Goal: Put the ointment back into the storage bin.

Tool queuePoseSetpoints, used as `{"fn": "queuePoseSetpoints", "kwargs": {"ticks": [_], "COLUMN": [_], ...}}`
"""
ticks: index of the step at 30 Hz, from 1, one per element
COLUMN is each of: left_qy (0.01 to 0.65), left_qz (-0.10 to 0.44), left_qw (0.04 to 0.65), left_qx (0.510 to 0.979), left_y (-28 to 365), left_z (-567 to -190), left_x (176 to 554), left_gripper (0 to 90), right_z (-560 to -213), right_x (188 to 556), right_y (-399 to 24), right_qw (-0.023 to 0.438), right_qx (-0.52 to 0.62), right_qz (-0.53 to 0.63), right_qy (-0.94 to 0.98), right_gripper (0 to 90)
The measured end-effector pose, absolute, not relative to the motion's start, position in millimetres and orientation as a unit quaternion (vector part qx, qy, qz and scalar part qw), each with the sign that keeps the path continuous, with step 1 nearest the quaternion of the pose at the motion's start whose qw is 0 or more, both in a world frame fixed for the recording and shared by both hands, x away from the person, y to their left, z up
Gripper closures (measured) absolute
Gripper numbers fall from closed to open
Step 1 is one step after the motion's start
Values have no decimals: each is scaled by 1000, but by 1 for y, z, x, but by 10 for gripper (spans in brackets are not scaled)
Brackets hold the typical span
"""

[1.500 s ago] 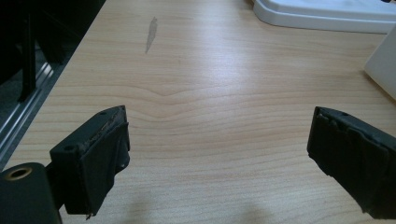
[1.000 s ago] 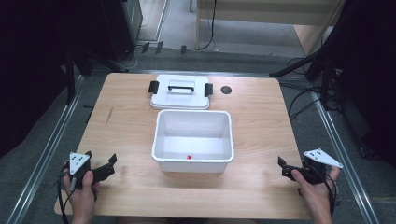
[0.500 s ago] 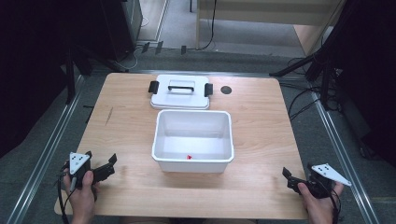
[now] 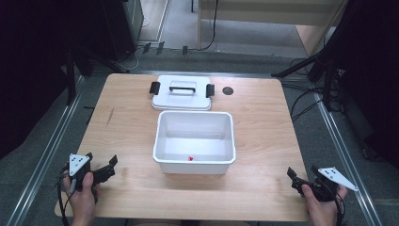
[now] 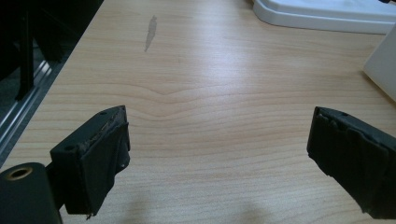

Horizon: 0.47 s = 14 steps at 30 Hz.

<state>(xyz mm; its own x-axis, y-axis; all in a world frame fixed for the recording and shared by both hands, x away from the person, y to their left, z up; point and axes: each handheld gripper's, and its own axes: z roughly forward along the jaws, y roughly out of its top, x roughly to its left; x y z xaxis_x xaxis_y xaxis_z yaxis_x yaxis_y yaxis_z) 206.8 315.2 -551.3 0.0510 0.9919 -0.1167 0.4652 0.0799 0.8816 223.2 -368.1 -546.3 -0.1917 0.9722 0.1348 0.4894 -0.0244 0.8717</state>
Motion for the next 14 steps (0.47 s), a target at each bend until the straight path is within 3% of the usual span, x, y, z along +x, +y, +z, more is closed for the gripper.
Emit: {"fn": "queuePoseSetpoints", "kwargs": {"ticks": [14], "left_qy": [609], "left_qz": [319], "left_qw": [410], "left_qx": [600], "left_y": [315], "left_z": [-551], "left_x": [207], "left_gripper": [62], "right_z": [-546], "right_x": [225], "right_y": [-370], "right_qw": [271], "right_qx": [581], "right_qz": [430], "right_qy": [635], "right_gripper": [135]}}
